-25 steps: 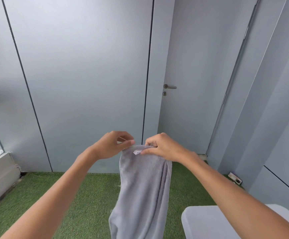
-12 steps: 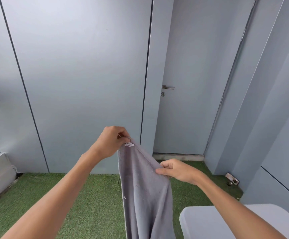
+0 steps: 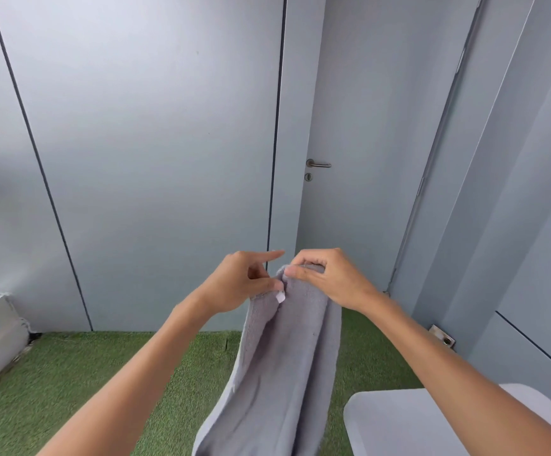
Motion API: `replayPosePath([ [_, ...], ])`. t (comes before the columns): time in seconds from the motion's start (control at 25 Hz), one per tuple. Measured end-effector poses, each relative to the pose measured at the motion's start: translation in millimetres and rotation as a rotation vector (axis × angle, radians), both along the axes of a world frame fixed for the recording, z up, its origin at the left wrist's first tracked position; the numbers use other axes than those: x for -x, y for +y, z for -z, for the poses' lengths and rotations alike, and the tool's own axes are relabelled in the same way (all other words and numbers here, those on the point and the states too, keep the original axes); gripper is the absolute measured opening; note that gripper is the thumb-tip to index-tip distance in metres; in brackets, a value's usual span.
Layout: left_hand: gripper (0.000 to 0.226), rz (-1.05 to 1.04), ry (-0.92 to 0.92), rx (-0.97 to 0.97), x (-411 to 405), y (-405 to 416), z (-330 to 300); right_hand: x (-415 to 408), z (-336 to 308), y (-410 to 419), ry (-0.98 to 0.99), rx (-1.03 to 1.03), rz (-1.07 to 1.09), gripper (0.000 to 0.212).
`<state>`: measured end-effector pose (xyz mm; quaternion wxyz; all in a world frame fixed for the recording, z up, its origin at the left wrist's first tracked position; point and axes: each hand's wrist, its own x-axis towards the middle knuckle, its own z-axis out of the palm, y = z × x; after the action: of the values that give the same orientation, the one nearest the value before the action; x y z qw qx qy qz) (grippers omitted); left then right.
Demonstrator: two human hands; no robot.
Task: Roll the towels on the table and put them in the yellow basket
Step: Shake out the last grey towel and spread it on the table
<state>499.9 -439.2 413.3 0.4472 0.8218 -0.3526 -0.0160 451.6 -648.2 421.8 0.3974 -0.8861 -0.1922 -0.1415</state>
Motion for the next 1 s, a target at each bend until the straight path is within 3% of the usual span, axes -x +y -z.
replayPosePath([
  [0.12, 0.016, 0.071, 0.016, 0.102, -3, -6, 4, 5, -2, 1, -0.008, 0.011, -0.015, 0.022],
  [0.24, 0.024, 0.162, 0.039, 0.102, -2, -7, 11, 11, 1, 1, 0.021, -0.004, -0.015, 0.029],
  [0.36, 0.018, 0.21, 0.055, 0.096, -1, -12, 18, 19, 1, 1, 0.031, -0.034, -0.01, 0.029],
  [0.44, 0.029, 0.247, 0.069, 0.107, 1, -16, 20, 23, 1, -1, 0.036, -0.029, -0.009, 0.027],
  [0.56, 0.016, 0.327, 0.098, 0.102, 5, -20, 22, 28, 2, -6, 0.023, -0.027, 0.009, 0.031],
  [0.68, 0.01, 0.191, 0.022, 0.083, 4, -17, 19, 29, 11, -23, 0.098, -0.02, 0.035, 0.033],
  [0.84, 0.007, -0.073, -0.217, 0.069, -12, 10, 15, 48, 54, -60, 0.446, 0.024, 0.033, 0.025],
  [1.0, 0.018, -0.25, -0.163, -0.007, -33, 41, 34, 60, 67, -82, 0.377, 0.042, 0.192, 0.02],
])
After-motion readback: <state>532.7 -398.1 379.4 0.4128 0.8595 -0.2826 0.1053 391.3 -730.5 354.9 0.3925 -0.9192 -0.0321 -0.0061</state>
